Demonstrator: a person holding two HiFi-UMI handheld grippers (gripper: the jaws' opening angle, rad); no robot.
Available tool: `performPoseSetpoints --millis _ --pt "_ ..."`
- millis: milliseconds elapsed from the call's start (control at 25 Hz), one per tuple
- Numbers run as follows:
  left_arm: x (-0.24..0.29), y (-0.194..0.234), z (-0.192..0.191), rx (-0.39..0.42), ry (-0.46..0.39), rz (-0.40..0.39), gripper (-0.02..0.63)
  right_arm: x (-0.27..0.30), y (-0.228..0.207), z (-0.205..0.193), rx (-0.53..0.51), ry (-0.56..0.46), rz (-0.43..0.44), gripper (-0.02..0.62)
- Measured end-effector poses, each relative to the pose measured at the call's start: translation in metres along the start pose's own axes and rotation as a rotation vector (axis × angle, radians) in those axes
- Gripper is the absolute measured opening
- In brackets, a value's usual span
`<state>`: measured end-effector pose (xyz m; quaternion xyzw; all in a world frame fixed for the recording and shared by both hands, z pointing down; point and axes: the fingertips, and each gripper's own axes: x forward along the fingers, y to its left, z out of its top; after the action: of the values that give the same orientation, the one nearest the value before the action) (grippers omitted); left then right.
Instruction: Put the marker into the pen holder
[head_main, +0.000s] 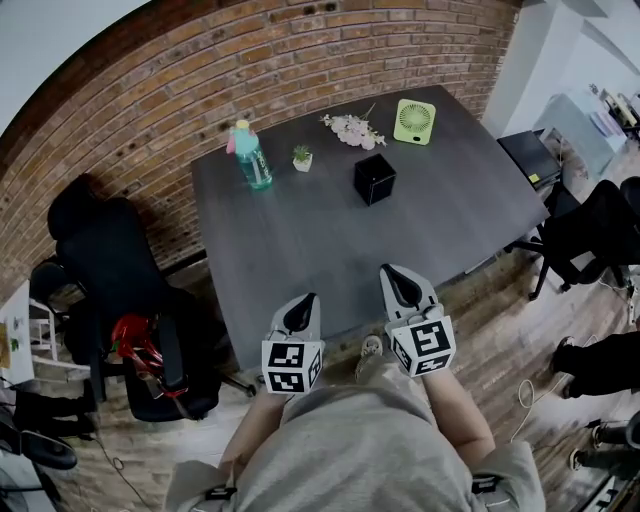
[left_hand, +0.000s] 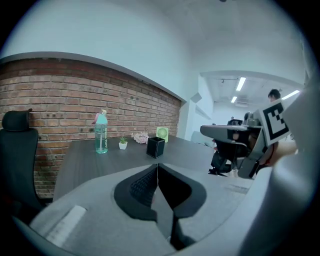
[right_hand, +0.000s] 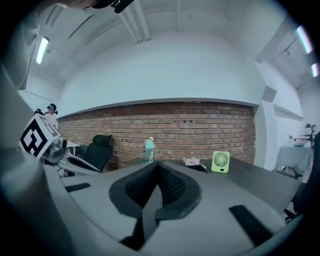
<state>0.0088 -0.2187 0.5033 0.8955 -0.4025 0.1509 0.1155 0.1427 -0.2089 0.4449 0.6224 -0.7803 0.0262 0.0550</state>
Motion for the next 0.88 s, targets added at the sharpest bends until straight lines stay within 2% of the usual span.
performPoseSetpoints --millis 520,880 --pt "-0.075 -0.014 -0.03 0.009 -0.015 -0.037 0.017 -0.08 0.07 0.002 0.011 -0.03 -0.03 0.003" --pt "-0.11 -0.021 -0.045 0.016 -0.02 -0.053 0.017 -0.109 0.101 -0.007 0.02 -0.033 -0.035 0.003"
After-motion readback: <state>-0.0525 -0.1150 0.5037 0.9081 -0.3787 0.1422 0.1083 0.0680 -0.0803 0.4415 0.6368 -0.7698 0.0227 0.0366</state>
